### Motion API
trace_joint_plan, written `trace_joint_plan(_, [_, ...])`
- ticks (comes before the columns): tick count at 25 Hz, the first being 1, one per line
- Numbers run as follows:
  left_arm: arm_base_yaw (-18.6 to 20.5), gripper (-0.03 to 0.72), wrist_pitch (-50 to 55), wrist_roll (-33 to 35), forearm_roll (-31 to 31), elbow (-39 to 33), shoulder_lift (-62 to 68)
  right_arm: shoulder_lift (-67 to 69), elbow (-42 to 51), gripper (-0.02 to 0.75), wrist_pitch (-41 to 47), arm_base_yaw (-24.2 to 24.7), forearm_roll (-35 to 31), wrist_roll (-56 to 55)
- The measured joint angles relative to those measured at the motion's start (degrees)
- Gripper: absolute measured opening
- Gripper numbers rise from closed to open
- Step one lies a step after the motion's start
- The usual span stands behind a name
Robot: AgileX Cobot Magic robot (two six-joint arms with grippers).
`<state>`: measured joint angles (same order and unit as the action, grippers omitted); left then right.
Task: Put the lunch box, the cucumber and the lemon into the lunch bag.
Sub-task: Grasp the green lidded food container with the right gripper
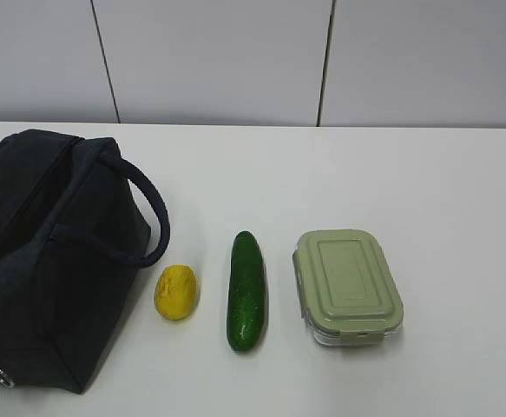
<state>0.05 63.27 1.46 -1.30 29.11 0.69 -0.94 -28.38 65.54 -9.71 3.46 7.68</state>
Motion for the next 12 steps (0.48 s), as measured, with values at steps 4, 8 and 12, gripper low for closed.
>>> trace_joint_plan(4, [0.00,0.447,0.00,0.00,0.00,0.00,0.00,0.00,0.00,0.475,0.00,0.00,0.00,0.00])
trace_joint_plan(8, [0.00,0.447,0.00,0.00,0.00,0.00,0.00,0.00,0.00,0.474,0.00,0.00,0.00,0.00])
trace_joint_plan(12, [0.00,0.447,0.00,0.00,0.00,0.00,0.00,0.00,0.00,0.474,0.00,0.00,0.00,0.00])
